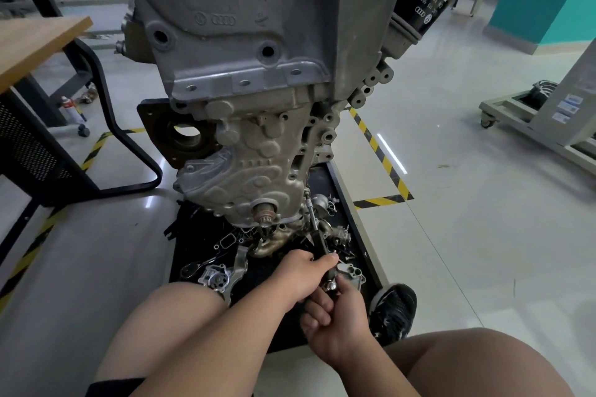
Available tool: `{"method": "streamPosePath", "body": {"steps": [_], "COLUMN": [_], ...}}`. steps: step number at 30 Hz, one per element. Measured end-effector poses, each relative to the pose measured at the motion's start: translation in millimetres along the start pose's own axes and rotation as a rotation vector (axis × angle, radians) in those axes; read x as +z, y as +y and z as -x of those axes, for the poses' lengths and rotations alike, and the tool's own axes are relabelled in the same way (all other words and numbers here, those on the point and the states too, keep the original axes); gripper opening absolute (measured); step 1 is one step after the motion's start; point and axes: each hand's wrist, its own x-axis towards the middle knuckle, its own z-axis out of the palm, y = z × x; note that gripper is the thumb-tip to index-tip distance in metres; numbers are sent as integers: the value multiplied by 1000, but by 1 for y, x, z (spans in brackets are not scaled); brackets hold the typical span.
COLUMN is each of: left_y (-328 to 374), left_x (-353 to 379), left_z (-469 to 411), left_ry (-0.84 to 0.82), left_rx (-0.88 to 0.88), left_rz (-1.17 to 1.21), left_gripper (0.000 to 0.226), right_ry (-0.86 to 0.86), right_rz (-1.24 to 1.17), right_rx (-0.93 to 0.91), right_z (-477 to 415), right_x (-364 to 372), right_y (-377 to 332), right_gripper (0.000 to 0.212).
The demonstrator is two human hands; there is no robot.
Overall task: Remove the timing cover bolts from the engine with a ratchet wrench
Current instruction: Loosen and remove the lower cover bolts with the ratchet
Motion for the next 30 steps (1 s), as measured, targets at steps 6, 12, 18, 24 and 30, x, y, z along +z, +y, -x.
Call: {"method": "streamPosePath", "body": {"steps": [6, 12, 18, 24, 30], "left_y": [0, 3, 8, 6, 5], "left_x": [3, 5, 3, 0, -2], "left_z": [3, 4, 5, 5, 4], "left_ry": [37, 79, 44, 35, 23], "left_rx": [11, 7, -31, -79, -94], "left_rz": [15, 56, 81, 93, 51], "left_gripper": [36, 34, 38, 37, 46], "right_ry": [78, 288, 249, 181, 115], "right_rz": [235, 1082, 1419, 1456, 722], "right_rx": [-116, -673, -723, -718, -408], "right_z": [-5, 5, 12, 8, -8], "right_x": [-3, -8, -8, -12, -16], "right_y": [3, 9, 4, 9, 4], "right_gripper": [45, 31, 42, 34, 15]}}
